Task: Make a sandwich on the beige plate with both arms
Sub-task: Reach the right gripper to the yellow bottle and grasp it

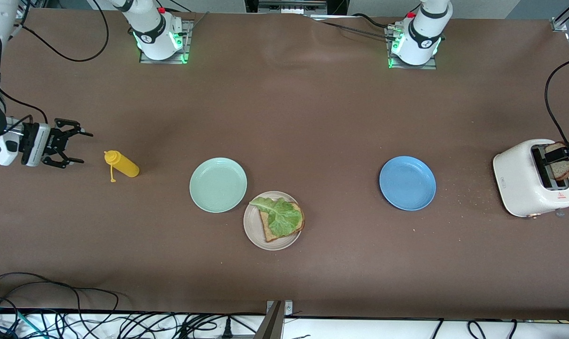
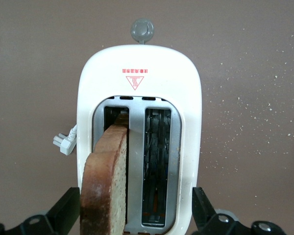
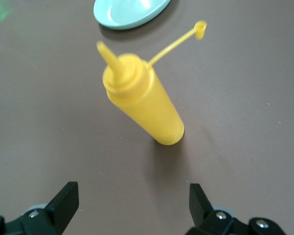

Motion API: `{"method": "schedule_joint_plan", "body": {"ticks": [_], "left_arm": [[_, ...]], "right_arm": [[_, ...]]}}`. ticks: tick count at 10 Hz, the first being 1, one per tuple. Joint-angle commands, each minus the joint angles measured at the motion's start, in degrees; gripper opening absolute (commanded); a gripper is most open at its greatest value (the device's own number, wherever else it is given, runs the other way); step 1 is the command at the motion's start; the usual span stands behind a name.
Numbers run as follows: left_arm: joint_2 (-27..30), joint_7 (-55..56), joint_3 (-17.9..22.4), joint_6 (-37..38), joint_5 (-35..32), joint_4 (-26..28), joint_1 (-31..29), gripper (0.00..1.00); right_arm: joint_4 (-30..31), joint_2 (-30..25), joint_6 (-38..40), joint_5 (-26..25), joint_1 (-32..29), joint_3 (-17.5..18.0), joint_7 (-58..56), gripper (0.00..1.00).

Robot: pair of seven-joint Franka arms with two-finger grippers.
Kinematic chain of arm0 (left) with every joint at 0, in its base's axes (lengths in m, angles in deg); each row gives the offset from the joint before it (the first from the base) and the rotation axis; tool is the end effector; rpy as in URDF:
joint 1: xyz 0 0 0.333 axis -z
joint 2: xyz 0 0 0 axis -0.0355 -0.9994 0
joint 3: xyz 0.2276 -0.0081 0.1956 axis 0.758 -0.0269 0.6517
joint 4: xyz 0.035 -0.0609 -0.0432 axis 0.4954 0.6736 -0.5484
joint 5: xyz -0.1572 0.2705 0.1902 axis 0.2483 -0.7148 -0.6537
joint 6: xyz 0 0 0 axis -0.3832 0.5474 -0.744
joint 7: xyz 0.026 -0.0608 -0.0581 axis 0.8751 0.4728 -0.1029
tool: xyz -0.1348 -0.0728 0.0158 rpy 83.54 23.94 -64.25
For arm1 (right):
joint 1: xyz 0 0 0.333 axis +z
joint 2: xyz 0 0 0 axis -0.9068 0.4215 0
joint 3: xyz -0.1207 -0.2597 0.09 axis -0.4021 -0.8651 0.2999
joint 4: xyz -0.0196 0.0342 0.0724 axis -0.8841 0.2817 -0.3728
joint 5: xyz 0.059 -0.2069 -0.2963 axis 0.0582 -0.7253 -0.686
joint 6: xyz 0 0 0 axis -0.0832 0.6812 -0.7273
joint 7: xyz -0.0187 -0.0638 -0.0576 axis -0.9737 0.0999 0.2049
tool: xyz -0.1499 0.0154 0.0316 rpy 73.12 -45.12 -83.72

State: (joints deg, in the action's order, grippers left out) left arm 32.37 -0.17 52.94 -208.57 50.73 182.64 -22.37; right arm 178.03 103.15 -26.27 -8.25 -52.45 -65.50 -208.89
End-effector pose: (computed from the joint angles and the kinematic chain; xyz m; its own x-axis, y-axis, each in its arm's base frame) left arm 0.5326 0.2737 0.3221 0.9912 0.1274 -0.0349 0.1245 -0.9893 -0.0758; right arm 0.5005 -0.1700 0.2080 0.4322 0.7459 0.5068 0.8986 -0.3090 -0.3114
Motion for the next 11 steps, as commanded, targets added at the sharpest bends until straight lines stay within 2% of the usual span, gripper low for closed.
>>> {"method": "schedule_joint_plan", "body": {"ticks": [1,3,4,5,6,8,9,10,11], "left_arm": [[1.49,-1.83,-0.21,-0.79,0.61,1.7,-0.32,1.0],[1.14,-2.01,-0.21,-0.79,0.61,1.61,-0.49,0.92],[1.05,-3.06,-0.13,-0.79,0.61,1.61,-0.49,0.92],[0.7,-3.5,-0.04,-0.79,0.61,1.61,-0.67,0.86],[0.44,-5.07,0.05,-0.79,0.61,1.61,-1.54,0.84],[-0.26,-8.86,0.14,-0.88,0.61,1.44,-2.25,0.69],[-0.27,-9.82,0.05,-0.88,0.0,1.44,-2.86,0.5],[-0.18,-10.7,0.05,-0.88,-0.09,1.26,-2.95,0.27],[-0.27,-10.8,0.05,-0.88,-0.18,1.26,-2.95,0.0]], "right_arm": [[-1.02,2.96,0.17,5.88,0.64,0.49,-5.36,1.0],[-1.81,5.16,-0.54,11.67,0.65,2.5,-8.76,1.0],[-2.68,6.73,-0.54,14.31,0.74,3.29,-12.09,1.0],[-3.21,7.71,-1.06,15.56,0.74,4.34,-15.0,1.0],[-3.22,8.24,-1.33,16.09,0.74,4.7,-16.42,1.0],[-3.13,8.94,-1.33,16.18,0.74,5.06,-16.52,1.0],[-3.13,9.03,-1.42,16.88,0.65,6.62,-16.52,0.96],[-3.13,9.47,-1.42,17.84,0.56,7.07,-16.61,0.74],[-3.13,9.56,-1.5,18.11,0.73,7.6,-16.69,0.37]]}}
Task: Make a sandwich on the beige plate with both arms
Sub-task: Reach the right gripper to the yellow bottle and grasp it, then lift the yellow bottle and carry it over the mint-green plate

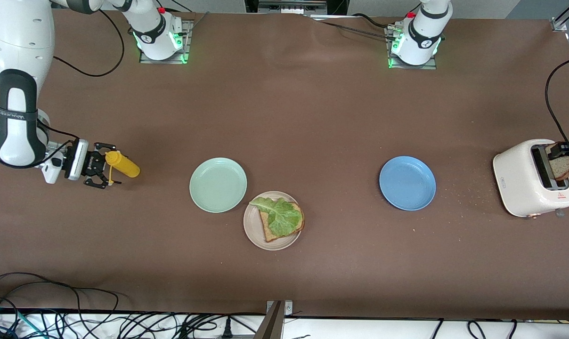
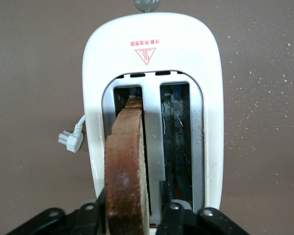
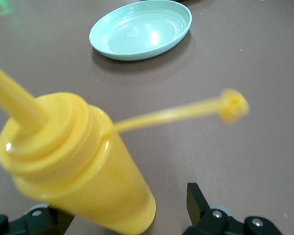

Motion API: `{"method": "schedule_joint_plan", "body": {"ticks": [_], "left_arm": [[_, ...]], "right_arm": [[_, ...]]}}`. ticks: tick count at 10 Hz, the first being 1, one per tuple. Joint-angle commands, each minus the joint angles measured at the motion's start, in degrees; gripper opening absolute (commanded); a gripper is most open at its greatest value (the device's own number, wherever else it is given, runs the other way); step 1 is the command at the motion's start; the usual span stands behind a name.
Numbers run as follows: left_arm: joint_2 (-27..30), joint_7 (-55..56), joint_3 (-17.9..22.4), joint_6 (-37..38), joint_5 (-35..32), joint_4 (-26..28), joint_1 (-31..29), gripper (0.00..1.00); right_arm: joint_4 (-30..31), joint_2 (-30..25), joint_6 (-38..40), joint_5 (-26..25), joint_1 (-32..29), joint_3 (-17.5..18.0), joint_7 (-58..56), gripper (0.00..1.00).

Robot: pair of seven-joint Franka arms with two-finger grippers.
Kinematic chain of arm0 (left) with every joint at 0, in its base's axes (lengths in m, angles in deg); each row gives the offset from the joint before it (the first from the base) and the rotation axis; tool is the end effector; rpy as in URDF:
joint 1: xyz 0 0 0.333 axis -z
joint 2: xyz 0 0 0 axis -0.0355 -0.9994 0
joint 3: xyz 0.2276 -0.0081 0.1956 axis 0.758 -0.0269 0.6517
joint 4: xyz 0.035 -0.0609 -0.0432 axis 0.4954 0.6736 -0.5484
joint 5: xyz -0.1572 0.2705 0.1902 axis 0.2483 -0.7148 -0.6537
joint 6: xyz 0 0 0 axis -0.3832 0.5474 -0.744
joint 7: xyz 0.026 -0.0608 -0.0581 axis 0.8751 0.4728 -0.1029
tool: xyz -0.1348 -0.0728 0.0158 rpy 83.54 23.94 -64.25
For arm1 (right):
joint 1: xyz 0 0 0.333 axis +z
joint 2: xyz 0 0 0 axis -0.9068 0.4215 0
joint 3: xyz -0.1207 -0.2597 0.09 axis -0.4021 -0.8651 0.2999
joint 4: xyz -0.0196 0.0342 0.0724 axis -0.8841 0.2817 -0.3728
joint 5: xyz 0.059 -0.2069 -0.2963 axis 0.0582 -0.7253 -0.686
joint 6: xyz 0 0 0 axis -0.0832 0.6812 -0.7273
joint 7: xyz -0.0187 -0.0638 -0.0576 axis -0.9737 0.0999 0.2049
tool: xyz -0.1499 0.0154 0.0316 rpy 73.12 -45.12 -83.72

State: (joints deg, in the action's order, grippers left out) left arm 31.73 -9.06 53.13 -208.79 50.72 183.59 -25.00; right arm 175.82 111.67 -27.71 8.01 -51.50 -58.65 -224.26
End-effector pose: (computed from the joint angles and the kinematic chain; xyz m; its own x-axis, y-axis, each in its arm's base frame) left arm 0.5148 0.2976 0.3088 0.9974 0.0216 -0.0681 0.0175 -0.9980 -0.0602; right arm 0.5387 -0.0931 0.1434 0.2239 0.6930 0.6853 0.9746 -0.1538 -0.1628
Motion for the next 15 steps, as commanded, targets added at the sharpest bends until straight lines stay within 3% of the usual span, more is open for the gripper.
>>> {"method": "schedule_joint_plan", "body": {"ticks": [1,3,6,8,10,12,15], "left_arm": [[0.38,-2.0,-0.14,-0.67,-0.17,0.31,-0.32,0.0],[0.38,-2.09,-0.14,-0.49,-0.43,-0.3,-0.32,0.0],[0.38,-3.23,-0.23,-0.05,-2.9,-2.42,-0.15,0.0],[0.38,-3.23,-0.32,0.04,-2.72,-2.77,-0.15,0.0],[0.38,-3.23,-0.32,0.3,-2.63,-3.03,-0.15,0.0],[0.29,-2.79,-0.32,0.3,-2.54,-3.03,-0.15,0.0],[0.47,-2.44,-0.32,0.56,-1.76,-3.29,0.03,0.0]], "right_arm": [[-1.1,1.05,-0.06,2.38,-0.13,1.19,-1.33,0.13],[-2.76,0.79,-0.94,2.38,0.31,2.5,-1.24,0.0],[-5.49,-0.53,-7.94,1.33,8.36,1.46,2.77,0.0],[-7.85,-0.53,-14.53,-2.6,21.25,-4.92,13.2,0.0],[-11.1,-0.01,-18.85,-11.89,31.3,-8.56,29.25,0.0],[-14.01,0.08,-20.1,-23.05,37.28,-8.65,45.69,0.0],[-16.38,1.74,-22.12,-44.04,46.95,-8.3,72.93,0.0]]}}
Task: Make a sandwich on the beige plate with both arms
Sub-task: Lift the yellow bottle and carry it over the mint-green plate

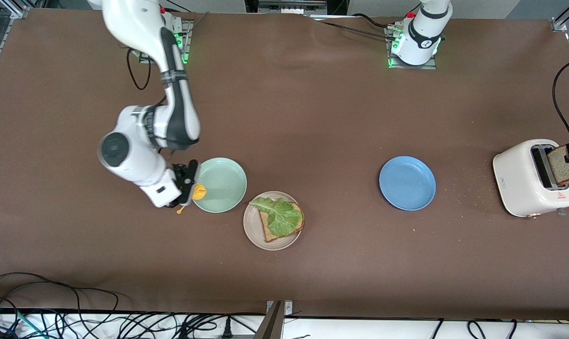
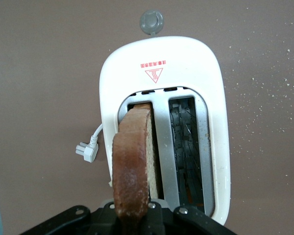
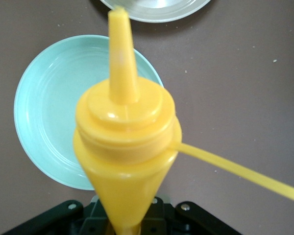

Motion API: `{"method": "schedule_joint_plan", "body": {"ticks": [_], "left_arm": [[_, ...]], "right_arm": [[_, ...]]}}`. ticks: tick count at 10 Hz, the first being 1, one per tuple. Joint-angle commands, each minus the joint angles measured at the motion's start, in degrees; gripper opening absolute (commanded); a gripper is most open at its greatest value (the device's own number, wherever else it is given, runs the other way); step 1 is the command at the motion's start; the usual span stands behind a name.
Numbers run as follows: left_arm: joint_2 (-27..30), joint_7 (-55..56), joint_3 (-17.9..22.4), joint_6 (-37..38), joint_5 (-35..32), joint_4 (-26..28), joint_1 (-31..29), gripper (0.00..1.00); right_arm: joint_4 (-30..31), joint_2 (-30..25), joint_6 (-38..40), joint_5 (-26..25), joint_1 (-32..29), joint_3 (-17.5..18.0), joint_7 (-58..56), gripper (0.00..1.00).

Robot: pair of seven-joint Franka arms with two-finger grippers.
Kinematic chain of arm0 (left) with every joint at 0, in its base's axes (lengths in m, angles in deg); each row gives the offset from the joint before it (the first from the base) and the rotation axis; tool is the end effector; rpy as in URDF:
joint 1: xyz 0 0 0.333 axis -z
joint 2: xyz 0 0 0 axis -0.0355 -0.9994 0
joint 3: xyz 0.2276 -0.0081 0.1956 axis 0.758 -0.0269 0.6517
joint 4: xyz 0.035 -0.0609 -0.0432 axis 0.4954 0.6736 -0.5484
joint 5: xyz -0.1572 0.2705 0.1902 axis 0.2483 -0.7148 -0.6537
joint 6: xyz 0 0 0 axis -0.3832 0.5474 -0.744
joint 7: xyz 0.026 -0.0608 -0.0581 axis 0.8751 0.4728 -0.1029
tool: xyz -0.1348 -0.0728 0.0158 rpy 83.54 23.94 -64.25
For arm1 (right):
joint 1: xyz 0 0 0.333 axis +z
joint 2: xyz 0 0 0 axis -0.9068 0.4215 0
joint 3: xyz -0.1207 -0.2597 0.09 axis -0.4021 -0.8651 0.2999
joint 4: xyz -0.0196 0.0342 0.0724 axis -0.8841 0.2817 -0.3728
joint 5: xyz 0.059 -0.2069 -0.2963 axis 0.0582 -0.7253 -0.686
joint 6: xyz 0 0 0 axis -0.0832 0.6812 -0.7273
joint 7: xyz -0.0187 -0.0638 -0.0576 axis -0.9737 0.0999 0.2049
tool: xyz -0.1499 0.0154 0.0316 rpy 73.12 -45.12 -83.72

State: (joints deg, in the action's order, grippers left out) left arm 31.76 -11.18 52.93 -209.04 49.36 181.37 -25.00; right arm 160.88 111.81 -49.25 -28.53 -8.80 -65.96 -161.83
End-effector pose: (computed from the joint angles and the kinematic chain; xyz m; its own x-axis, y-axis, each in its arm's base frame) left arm 0.5251 0.3026 0.3263 0.9986 -0.0311 -0.0429 -0.0351 -0.9948 -0.0957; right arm 0.6105 0.2323 0.2519 0.2134 0.9769 -0.0078 0.9761 -0.2128 0.0428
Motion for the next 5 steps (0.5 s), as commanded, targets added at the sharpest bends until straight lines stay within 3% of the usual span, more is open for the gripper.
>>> {"method": "schedule_joint_plan", "body": {"ticks": [1,3,5], "left_arm": [[0.43,-0.05,-0.29,2.65,1.25,-2.47,0.11,0.0],[-0.61,0.04,-0.12,10.46,10.2,-8.52,-0.07,0.0],[-1.76,2.22,-0.2,15.29,11.11,-13.53,0.46,0.0]], "right_arm": [[-2.32,3.52,-0.58,-12.96,7.33,-0.81,18.6,0.0],[-4.78,7.83,0.11,-19.32,11.3,-0.81,29.62,0.0],[-9.77,12.83,3.09,-24.68,12.37,-0.81,36.93,0.0]]}}
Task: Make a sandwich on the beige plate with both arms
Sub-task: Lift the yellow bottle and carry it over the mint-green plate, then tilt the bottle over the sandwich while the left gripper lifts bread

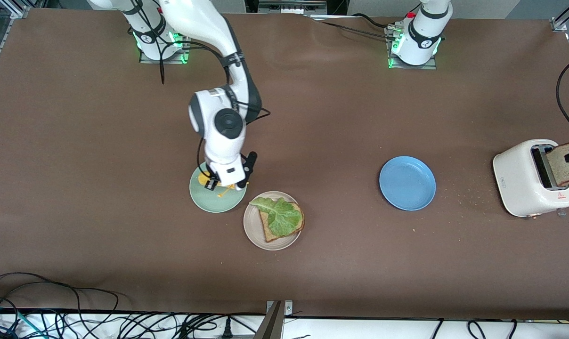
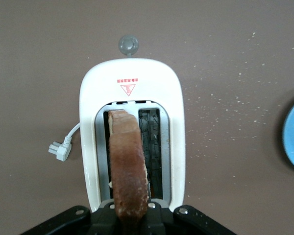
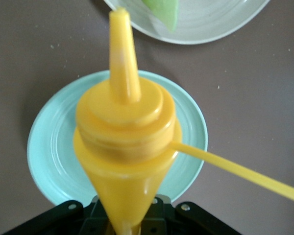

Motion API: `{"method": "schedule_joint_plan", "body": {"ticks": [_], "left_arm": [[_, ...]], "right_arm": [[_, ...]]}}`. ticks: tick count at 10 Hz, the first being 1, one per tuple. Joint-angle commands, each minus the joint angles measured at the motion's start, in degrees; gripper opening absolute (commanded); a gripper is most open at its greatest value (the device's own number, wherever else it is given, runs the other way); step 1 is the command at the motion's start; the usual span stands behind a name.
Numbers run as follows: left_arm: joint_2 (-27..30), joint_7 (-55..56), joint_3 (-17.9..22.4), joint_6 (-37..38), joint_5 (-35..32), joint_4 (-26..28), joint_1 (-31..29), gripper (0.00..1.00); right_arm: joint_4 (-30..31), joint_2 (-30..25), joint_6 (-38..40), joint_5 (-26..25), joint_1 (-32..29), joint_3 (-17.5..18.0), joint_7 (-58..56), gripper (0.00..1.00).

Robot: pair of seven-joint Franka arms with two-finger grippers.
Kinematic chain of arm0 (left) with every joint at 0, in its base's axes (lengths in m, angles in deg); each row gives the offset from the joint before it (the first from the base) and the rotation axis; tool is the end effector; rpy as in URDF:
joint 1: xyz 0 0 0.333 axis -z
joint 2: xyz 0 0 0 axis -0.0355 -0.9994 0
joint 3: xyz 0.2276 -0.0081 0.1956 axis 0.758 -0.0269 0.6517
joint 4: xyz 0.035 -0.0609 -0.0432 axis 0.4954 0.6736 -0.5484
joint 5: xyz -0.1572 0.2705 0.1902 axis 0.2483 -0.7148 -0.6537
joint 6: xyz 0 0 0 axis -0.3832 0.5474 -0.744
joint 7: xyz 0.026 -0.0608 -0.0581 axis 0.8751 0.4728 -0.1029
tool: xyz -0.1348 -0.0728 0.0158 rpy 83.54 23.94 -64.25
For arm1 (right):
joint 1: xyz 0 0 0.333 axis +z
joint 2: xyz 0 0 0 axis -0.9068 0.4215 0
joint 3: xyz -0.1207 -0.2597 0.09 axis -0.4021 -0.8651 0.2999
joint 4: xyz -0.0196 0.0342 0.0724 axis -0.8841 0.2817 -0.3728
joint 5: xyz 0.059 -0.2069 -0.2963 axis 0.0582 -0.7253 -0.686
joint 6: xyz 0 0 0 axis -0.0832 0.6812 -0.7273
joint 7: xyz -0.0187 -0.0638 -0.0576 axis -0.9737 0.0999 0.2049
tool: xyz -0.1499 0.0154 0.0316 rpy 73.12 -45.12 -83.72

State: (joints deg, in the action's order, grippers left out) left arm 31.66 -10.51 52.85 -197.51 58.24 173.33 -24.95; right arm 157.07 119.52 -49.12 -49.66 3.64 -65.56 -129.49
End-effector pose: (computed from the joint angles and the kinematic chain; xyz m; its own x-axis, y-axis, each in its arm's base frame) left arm 0.5368 0.2886 0.3692 0.9984 0.0471 -0.0301 0.0487 -0.9974 0.0526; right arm 0.5592 0.3442 0.2097 0.3380 0.8933 -0.2963 0.9271 -0.2619 0.2680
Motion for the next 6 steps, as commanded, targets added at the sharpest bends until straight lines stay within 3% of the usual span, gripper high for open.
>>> {"method": "schedule_joint_plan", "body": {"ticks": [1,3,4,6], "left_arm": [[-2.28,4.25,-0.38,6.31,3.45,-7.96,0.59,0.0],[-2.9,9.44,-0.39,10.62,9.32,-10.44,1.38,0.0],[-2.99,10.69,-1.0,12.47,12.31,-10.44,1.38,0.0],[-3.51,11.75,-3.28,15.54,13.31,-10.44,1.38,0.0]], "right_arm": [[-9.74,8.02,5.5,-5.59,-0.07,-1.21,6.54,0.0],[-13.37,10.5,8.33,-8.14,-0.07,-1.38,10.49,0.0],[-13.38,10.59,8.34,-12.07,0.02,-1.12,13.73,0.0],[-13.99,12.26,8.34,-14.39,0.55,-0.42,17.19,0.0]]}}
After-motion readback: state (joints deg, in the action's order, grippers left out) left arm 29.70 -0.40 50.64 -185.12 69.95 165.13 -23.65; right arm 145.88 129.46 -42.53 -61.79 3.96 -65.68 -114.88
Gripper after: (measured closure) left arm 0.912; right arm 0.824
